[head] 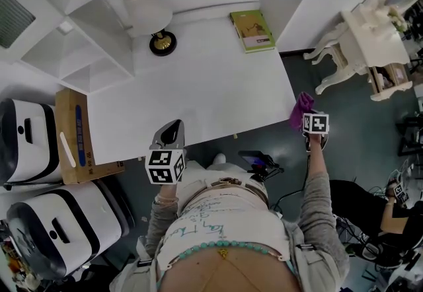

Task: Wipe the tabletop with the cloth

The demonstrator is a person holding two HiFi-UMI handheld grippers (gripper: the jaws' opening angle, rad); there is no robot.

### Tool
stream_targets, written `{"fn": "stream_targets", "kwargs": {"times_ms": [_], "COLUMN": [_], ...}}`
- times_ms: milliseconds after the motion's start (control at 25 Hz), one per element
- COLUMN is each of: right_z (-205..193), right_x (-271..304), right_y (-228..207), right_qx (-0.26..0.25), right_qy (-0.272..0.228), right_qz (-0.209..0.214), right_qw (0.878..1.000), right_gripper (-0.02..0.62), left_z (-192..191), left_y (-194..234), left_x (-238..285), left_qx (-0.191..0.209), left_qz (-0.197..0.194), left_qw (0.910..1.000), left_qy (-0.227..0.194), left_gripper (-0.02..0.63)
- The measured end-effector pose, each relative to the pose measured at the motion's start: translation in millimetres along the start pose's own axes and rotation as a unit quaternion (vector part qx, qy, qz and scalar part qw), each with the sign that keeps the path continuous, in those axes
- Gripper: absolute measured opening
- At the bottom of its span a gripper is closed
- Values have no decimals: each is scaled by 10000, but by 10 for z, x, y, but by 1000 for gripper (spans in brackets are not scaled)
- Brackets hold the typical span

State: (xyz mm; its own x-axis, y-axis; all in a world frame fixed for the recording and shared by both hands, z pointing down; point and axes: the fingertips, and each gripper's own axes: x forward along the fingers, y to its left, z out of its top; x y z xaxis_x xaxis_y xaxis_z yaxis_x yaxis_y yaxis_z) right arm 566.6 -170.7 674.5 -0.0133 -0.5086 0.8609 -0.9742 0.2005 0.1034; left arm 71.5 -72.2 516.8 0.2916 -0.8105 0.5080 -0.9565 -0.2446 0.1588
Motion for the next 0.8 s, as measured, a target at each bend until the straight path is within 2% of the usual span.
{"fn": "stream_targets", "kwargs": {"times_ms": [360, 800], "right_z": [143, 392], "right_x": [-93, -223], "right_y": [346, 1009], "right_qx": [-99, -303], "right_qy": [-167, -502], "right_qz": [130, 436], "right_qw": [9997, 9973], "right_gripper": [78, 78], "left_z": [-18, -32], "left_y": [175, 489], "left_x": [-163, -363], "left_qx": [-82, -65], "left_qz": [70, 248], "left_qw": [9999, 9995], "left_qy": [-95, -158], "left_gripper": [2, 2]}}
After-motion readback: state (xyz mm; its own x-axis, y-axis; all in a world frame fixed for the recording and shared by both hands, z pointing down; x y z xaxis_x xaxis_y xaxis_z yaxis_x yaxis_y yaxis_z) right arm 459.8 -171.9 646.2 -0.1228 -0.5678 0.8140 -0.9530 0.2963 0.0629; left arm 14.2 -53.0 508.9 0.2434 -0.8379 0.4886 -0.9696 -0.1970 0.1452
